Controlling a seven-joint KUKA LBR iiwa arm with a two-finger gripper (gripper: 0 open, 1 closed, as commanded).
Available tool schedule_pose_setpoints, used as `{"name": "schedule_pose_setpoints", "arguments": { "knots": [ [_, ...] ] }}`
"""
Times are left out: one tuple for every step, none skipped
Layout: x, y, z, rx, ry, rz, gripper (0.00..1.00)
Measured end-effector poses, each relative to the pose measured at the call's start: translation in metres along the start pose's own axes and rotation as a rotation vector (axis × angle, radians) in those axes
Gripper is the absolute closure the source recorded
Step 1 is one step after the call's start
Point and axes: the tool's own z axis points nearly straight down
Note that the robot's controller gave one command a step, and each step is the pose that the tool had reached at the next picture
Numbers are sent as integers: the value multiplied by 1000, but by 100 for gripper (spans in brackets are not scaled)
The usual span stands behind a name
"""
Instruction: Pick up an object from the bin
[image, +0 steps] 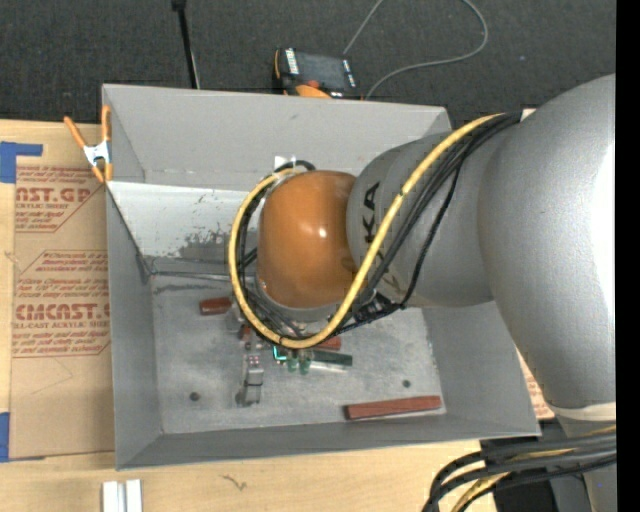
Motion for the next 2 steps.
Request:
{"name": "schedule_pose_setpoints", "arguments": {
  "knots": [
    [-19,-65,-6,0,-8,263,0],
    [-11,-138,69,2,-5,35,0]
  ]
}}
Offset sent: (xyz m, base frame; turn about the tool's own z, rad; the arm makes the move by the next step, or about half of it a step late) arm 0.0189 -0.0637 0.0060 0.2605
